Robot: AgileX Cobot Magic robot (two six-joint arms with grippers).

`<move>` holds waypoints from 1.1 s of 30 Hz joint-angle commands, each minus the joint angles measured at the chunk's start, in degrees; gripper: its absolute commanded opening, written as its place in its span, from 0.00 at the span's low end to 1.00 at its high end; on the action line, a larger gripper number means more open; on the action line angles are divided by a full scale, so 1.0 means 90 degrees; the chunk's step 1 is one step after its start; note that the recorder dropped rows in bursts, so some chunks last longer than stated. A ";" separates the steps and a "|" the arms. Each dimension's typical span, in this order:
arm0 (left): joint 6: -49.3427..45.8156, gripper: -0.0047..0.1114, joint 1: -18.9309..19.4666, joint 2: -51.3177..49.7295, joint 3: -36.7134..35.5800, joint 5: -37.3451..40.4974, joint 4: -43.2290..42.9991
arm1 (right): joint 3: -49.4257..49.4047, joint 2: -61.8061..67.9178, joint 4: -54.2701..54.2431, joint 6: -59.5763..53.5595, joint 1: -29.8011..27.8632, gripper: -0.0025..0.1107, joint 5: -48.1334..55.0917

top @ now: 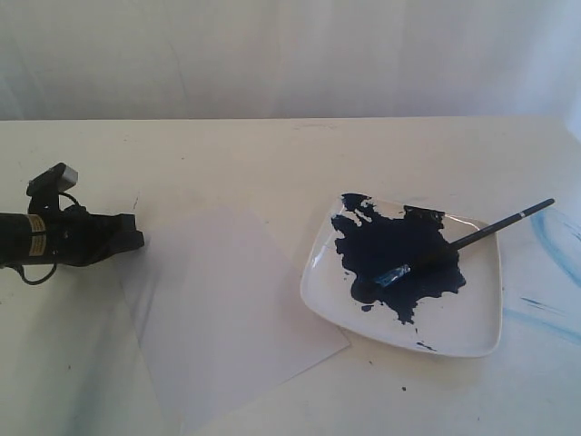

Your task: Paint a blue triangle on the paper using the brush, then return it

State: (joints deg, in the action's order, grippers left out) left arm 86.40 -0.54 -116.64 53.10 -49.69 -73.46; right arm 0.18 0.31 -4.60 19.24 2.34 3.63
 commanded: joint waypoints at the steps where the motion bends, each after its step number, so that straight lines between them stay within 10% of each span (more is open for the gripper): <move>1: -0.0031 0.04 -0.0018 -0.0012 -0.0032 0.0331 -0.0120 | -0.0021 -0.0035 -0.0109 0.0513 -0.0036 0.02 -0.0604; 33: -0.0157 0.04 -0.0018 -0.0012 -0.0032 0.0319 -0.0120 | 0.1243 0.2742 -0.0097 0.0385 -0.0036 0.02 0.0033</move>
State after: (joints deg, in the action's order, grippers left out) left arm 85.20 -0.54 -116.64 53.10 -49.69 -73.46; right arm 10.28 20.03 -5.53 23.42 2.34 5.71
